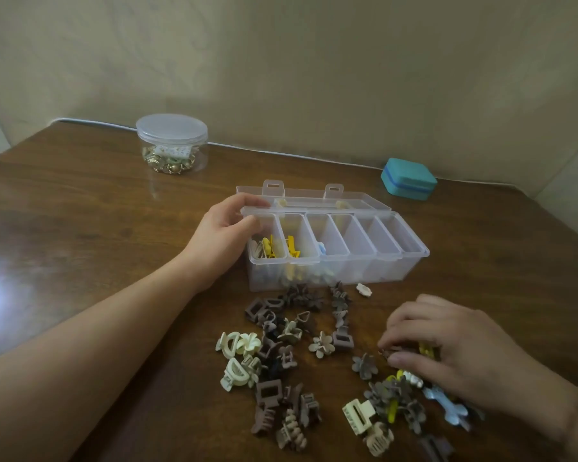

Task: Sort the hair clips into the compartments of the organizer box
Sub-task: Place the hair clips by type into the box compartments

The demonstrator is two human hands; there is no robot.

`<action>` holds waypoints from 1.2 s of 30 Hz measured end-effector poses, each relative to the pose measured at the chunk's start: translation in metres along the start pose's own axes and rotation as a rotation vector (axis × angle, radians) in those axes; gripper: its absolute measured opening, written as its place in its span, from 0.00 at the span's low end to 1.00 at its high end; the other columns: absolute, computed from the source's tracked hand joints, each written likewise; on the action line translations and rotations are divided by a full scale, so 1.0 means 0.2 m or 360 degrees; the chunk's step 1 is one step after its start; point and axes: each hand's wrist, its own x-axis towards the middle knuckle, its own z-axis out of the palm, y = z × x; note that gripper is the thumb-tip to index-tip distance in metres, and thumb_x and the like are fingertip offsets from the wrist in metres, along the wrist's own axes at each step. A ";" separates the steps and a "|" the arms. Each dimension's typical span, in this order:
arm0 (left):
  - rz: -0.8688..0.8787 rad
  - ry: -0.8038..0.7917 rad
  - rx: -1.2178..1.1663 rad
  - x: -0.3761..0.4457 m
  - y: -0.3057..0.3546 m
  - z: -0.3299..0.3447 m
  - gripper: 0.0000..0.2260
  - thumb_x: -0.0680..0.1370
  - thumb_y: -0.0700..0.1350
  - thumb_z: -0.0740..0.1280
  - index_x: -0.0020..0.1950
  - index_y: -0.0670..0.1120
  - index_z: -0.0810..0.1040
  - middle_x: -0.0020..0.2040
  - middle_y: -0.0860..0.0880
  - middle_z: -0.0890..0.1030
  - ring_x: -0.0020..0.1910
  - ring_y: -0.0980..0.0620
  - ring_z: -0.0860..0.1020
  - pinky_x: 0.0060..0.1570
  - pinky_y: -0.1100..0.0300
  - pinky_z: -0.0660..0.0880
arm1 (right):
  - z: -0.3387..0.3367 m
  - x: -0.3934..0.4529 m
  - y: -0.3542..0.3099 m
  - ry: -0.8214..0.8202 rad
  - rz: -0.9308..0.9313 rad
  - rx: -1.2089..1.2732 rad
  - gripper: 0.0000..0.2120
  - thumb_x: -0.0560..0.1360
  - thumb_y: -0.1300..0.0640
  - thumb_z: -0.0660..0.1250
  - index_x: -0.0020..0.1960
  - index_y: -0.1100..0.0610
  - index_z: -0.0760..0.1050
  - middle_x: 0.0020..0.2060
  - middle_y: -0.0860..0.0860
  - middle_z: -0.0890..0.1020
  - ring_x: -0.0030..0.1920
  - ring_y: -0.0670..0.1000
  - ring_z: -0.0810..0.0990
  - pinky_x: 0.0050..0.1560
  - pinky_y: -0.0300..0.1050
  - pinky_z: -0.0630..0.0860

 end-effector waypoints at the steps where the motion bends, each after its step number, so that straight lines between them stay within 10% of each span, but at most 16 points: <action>1: -0.0003 0.0001 -0.0002 0.00 0.00 0.00 0.17 0.70 0.48 0.65 0.58 0.54 0.80 0.48 0.48 0.87 0.50 0.49 0.85 0.58 0.44 0.80 | 0.00 0.01 0.00 0.0007 -0.0006 0.0022 0.12 0.72 0.33 0.58 0.50 0.34 0.76 0.47 0.29 0.76 0.50 0.38 0.74 0.39 0.37 0.75; 12: 0.0011 -0.0022 -0.0023 0.00 -0.01 -0.01 0.18 0.69 0.48 0.65 0.59 0.53 0.79 0.49 0.46 0.86 0.50 0.48 0.84 0.58 0.44 0.80 | -0.19 0.53 -0.10 0.0899 0.0324 0.0814 0.04 0.71 0.52 0.73 0.45 0.48 0.80 0.37 0.44 0.83 0.38 0.43 0.81 0.38 0.39 0.79; 21: 0.0003 -0.0006 -0.0043 0.01 -0.02 -0.01 0.18 0.69 0.48 0.65 0.58 0.53 0.80 0.48 0.45 0.86 0.50 0.47 0.85 0.59 0.41 0.79 | -0.22 0.42 0.02 0.0897 0.0443 0.0581 0.04 0.73 0.54 0.70 0.47 0.48 0.81 0.41 0.42 0.82 0.40 0.42 0.79 0.38 0.36 0.74; 26: 0.0016 0.0003 -0.0049 0.01 -0.02 0.00 0.17 0.69 0.47 0.64 0.58 0.53 0.80 0.47 0.46 0.87 0.49 0.48 0.85 0.58 0.43 0.80 | -0.17 0.07 0.09 0.0476 0.0620 0.0396 0.09 0.72 0.53 0.72 0.46 0.38 0.78 0.41 0.41 0.81 0.41 0.42 0.78 0.38 0.37 0.73; 36: 0.0028 -0.0003 -0.0059 0.01 -0.02 0.00 0.18 0.69 0.47 0.65 0.58 0.52 0.80 0.46 0.48 0.87 0.48 0.49 0.85 0.55 0.48 0.80 | 0.02 -0.10 0.13 0.0168 0.0581 0.0258 0.14 0.69 0.44 0.72 0.52 0.33 0.74 0.51 0.30 0.75 0.59 0.34 0.68 0.56 0.39 0.69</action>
